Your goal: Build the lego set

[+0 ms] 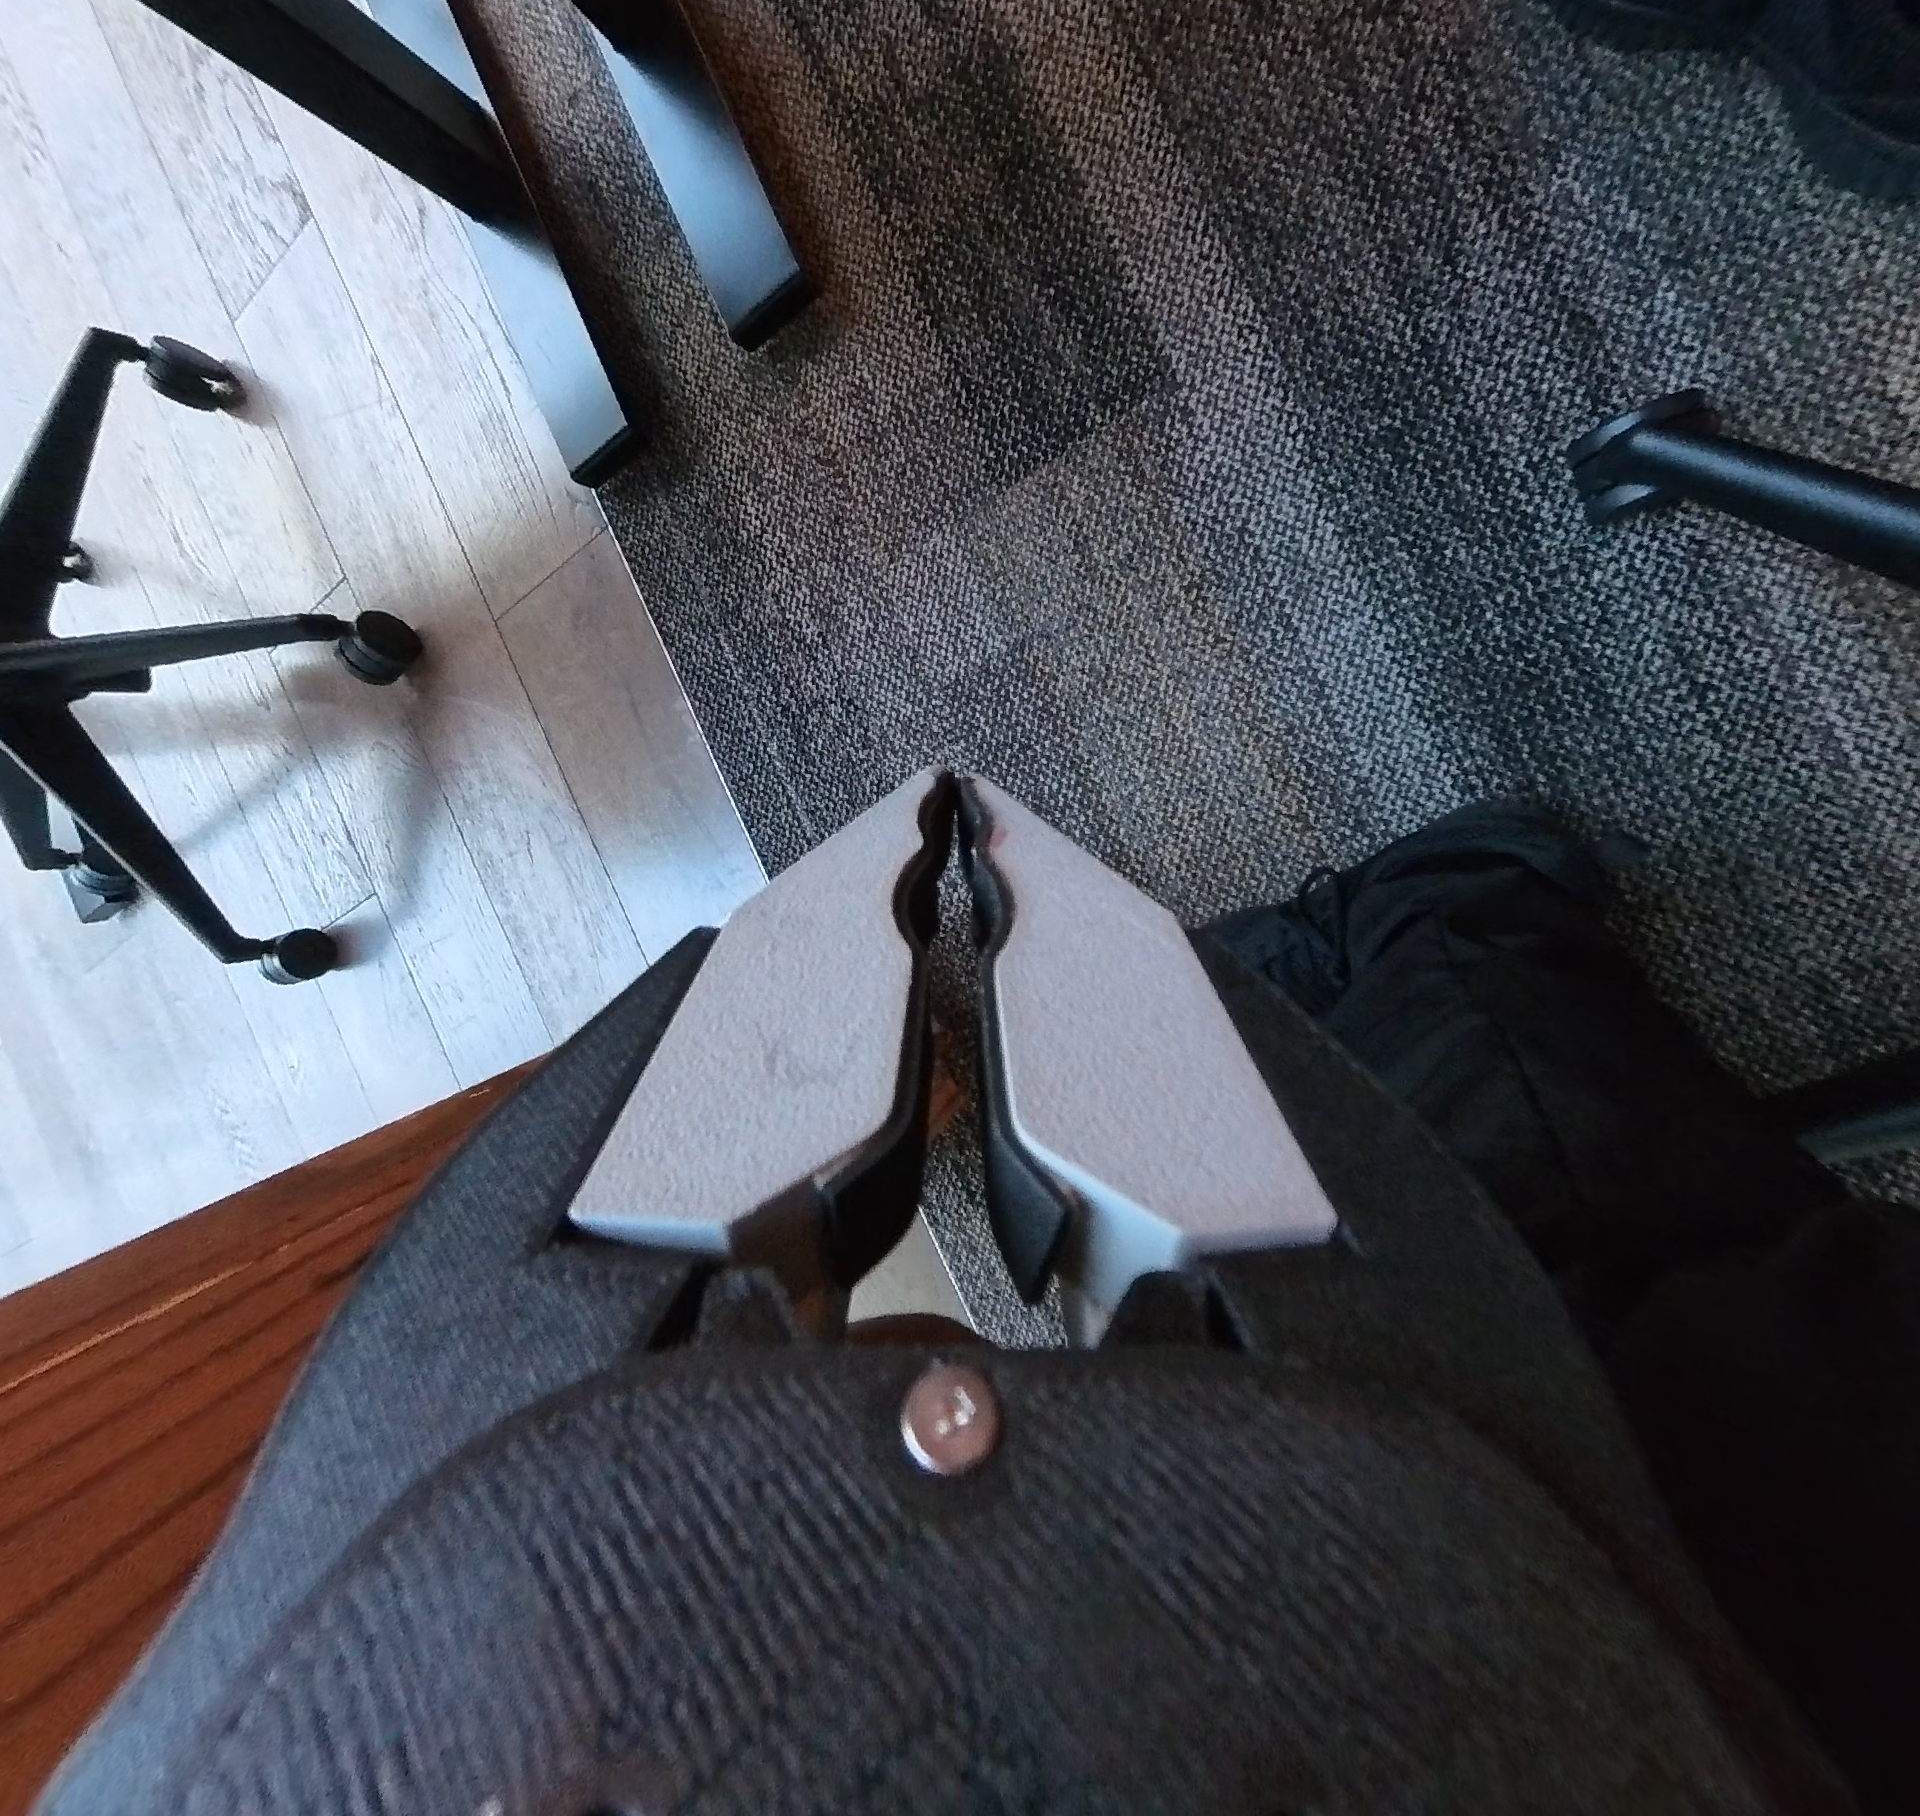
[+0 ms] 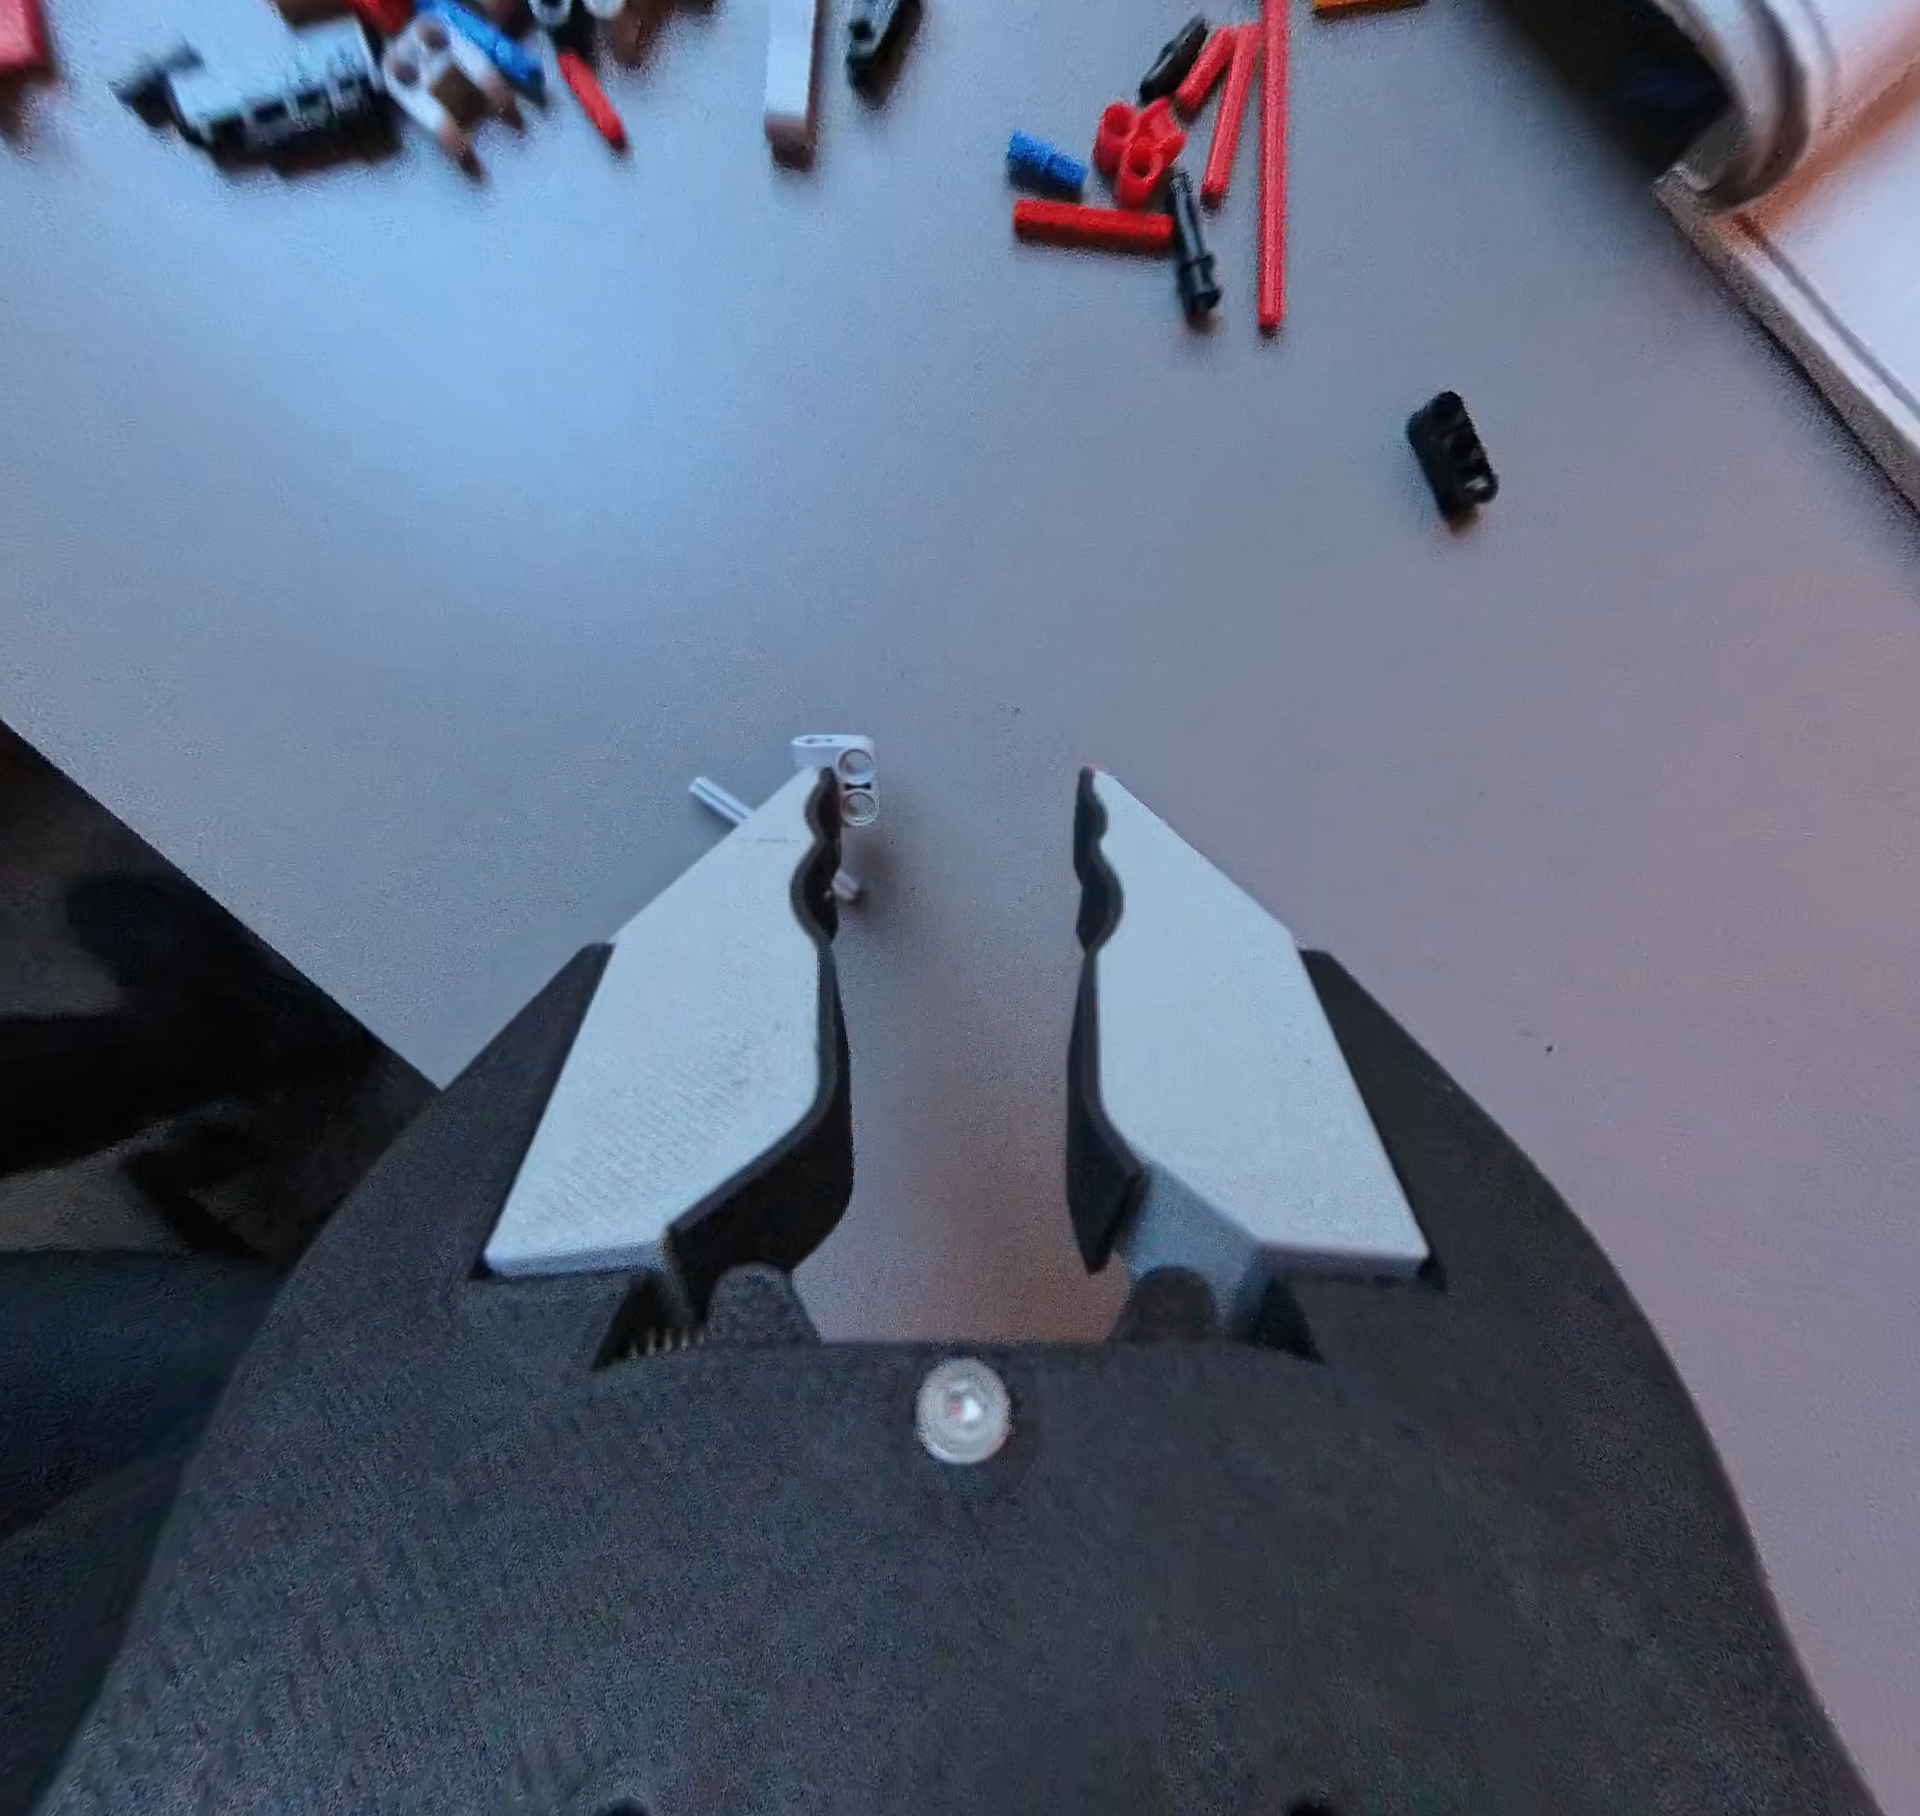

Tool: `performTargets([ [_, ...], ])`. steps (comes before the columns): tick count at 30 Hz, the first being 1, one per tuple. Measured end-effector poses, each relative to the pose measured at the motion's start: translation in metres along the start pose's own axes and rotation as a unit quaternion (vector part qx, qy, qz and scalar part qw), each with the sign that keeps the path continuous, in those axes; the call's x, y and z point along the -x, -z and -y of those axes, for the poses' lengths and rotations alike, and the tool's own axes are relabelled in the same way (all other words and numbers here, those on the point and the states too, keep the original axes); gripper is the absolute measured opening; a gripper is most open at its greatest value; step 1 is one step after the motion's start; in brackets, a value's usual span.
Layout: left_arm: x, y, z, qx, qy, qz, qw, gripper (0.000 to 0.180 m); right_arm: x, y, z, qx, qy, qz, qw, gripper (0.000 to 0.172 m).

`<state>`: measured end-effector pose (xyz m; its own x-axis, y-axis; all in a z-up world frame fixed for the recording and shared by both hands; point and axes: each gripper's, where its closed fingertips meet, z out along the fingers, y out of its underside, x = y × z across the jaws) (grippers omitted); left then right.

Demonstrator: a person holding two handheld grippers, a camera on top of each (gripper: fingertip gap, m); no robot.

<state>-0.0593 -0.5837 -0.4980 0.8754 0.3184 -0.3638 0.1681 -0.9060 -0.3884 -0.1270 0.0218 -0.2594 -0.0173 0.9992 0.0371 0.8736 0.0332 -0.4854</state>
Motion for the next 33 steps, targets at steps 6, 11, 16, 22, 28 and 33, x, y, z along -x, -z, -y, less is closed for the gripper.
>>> performTargets([
  [6, 0.001, 0.001, -0.001, -0.001, 0.006, 0.0, 1.0, 0.0, -0.001, -0.009, 0.01, -0.028, -0.05, 0.016, 0.998, 0.035],
  [11, 0.002, 0.001, -0.001, -0.003, 0.01, -0.001, 1.0, 0.0, -0.01, -0.014, 0.006, -0.017, -0.036, -0.009, 0.999, 0.04],
  [16, 0.002, 0.001, 0.002, -0.008, 0.01, -0.001, 1.0, 0.0, -0.011, 0.028, 0.053, -0.198, -0.095, 0.017, 0.975, 0.047],
  [22, 0.002, 0.005, 0.007, -0.018, 0.012, -0.004, 1.0, 0.0, 0.067, 0.129, 0.089, -0.385, 0.017, 0.067, 0.92, 0.046],
  [28, 0.005, 0.017, 0.02, -0.059, 0.067, -0.012, 0.996, 0.003, 0.317, 0.087, -0.046, -0.264, 0.28, 0.294, 0.875, 0.036],
  [33, 0.016, 0.027, 0.026, -0.114, 0.19, -0.034, 0.974, 0.012, 0.359, -0.132, -0.162, -0.04, 0.365, 0.29, 0.884, 0.036],
])
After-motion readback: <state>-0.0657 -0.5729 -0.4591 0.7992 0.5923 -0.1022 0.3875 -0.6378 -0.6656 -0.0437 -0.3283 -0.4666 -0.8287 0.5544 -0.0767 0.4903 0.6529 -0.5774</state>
